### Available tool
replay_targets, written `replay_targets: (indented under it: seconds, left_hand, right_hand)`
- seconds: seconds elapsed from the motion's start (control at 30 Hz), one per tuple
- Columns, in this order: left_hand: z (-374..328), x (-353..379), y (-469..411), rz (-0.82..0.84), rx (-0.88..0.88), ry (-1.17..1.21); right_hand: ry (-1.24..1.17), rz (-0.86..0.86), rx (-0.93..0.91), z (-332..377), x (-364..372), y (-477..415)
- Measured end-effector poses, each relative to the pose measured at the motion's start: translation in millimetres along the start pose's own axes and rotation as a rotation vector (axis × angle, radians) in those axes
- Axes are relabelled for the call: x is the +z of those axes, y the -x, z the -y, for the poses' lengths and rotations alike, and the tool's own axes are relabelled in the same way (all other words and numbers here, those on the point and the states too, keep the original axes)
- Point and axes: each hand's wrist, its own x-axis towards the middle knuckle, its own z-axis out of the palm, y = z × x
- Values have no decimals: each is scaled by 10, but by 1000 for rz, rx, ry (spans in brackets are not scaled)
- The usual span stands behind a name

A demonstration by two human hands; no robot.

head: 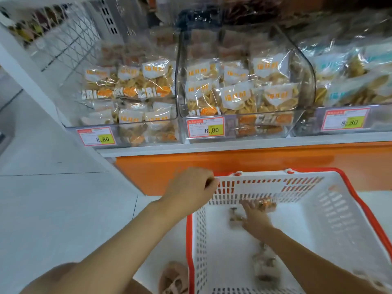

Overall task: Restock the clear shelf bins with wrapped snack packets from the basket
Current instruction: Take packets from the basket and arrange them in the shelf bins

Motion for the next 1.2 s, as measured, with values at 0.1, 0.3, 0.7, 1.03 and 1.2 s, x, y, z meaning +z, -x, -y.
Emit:
replay_targets:
  seconds: [0.1,0.3,0.7,1.03,1.2]
  left_hand:
    - [248,279,104,233,-57,-90]
    - [465,443,93,399,-134,-81]
    - [470,492,98,431,-170,-61]
    - [324,176,13,421,-315,411]
    - [110,-116,44,269,-205,903]
  right_hand:
    - [98,38,-18,34,253,-91]
    - [364,-18,1,1,475,-25]
    - [233,-24,-106,-188,511,82]
    - [-1510,631,-301,498,-1089,582]
    - [-1388,569,-438,637,-1580,808]
